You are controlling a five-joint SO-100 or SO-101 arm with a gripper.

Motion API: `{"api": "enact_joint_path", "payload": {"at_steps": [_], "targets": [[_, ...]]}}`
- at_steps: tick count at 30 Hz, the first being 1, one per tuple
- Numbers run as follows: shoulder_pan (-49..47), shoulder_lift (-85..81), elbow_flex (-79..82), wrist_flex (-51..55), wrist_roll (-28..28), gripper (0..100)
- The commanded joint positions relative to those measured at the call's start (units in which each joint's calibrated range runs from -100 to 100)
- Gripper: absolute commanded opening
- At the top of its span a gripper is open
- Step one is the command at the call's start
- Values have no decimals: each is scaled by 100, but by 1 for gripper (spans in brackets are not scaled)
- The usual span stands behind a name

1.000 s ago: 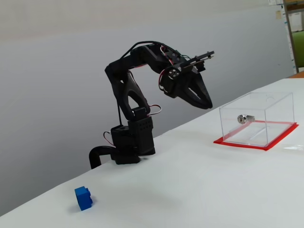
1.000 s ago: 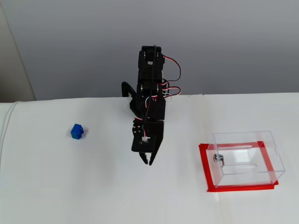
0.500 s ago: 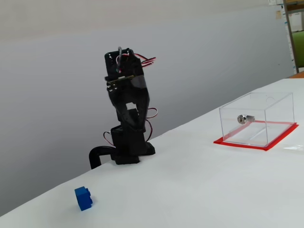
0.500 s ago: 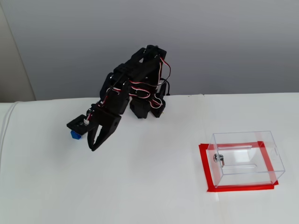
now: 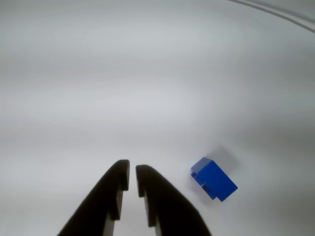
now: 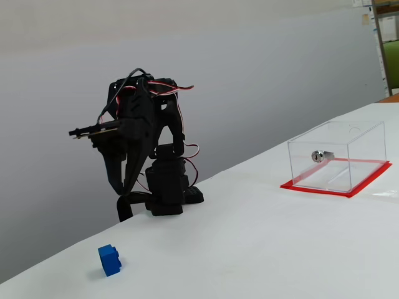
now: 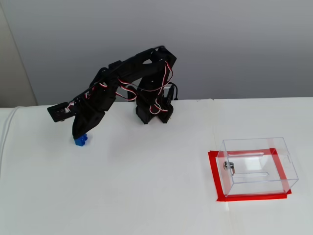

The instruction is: Pick the blue lego brick and place it into the transparent box

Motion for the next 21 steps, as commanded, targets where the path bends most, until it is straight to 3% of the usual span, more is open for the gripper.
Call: {"api": "enact_joint_path", "payload": {"at_steps": [1, 21], "targets": [[284, -35, 71, 17, -24, 2], [1223, -9, 460, 25, -24, 2]]}}
